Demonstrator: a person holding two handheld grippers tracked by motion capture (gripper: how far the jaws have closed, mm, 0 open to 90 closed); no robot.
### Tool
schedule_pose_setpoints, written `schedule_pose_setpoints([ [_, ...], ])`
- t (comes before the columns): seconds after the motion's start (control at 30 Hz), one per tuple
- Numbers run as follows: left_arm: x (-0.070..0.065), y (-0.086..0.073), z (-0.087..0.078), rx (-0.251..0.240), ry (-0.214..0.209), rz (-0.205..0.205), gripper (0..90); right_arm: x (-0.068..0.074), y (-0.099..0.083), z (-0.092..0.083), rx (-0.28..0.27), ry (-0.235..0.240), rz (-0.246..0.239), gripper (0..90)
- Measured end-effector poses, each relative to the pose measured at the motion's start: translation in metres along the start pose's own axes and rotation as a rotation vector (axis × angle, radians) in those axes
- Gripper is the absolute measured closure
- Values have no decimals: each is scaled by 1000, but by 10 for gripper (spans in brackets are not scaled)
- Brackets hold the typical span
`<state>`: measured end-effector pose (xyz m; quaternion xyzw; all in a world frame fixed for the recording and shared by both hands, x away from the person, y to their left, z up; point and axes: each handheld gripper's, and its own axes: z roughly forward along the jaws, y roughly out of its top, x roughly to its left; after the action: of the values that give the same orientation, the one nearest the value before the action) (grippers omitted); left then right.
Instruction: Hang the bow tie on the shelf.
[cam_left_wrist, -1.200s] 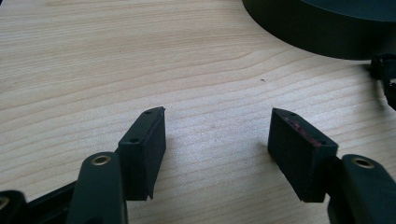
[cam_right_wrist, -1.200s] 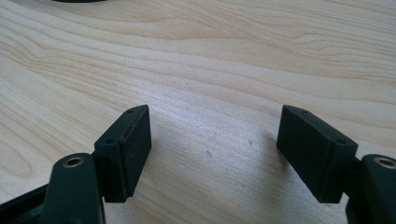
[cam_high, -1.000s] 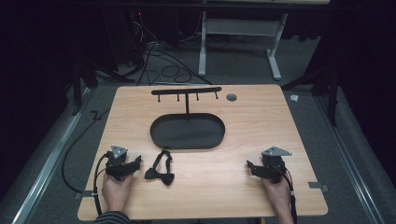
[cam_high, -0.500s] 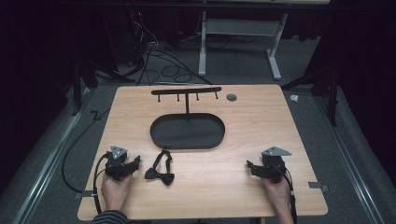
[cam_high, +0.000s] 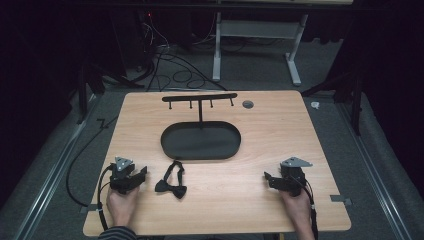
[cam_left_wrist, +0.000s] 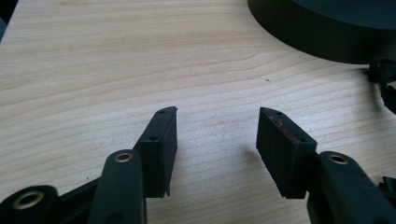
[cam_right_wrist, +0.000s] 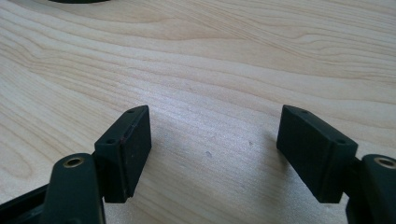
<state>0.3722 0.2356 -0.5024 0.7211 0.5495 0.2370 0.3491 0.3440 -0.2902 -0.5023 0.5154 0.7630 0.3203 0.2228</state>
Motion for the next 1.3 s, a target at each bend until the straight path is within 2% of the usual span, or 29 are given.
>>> schedule_pose_setpoints([
  [0.17,0,1,-6,-22,-17,-12,451,0,0,0,0,0,0,275],
  [0.33,-4,4,-10,-31,-42,2,450,0,0,0,0,0,0,275],
  [0.43,-7,5,-13,-39,-59,0,449,0,0,0,0,0,0,275],
  [0.5,-10,8,-17,-45,-88,-11,451,0,0,0,0,1,-1,274],
  [0.57,-11,9,-19,-44,-93,-8,452,0,0,0,0,1,0,274],
  [0.6,-13,10,-20,-46,-99,-5,452,0,0,0,0,1,0,274],
  [0.63,-16,13,-23,-47,-111,20,456,0,0,0,-1,2,-1,274],
  [0.77,-23,15,-27,-50,-137,38,463,0,0,0,0,1,-1,274],
  [0.8,-28,17,-29,-53,-153,46,465,0,0,0,0,1,-1,274],
  [1.0,-40,24,-31,-50,-182,68,468,0,0,0,-1,0,-2,274],
  [1.1,-44,26,-31,-45,-194,62,470,0,0,0,-2,0,-3,274],
  [1.3,-55,29,-23,-9,-216,78,481,0,0,0,-1,0,-1,274],
])
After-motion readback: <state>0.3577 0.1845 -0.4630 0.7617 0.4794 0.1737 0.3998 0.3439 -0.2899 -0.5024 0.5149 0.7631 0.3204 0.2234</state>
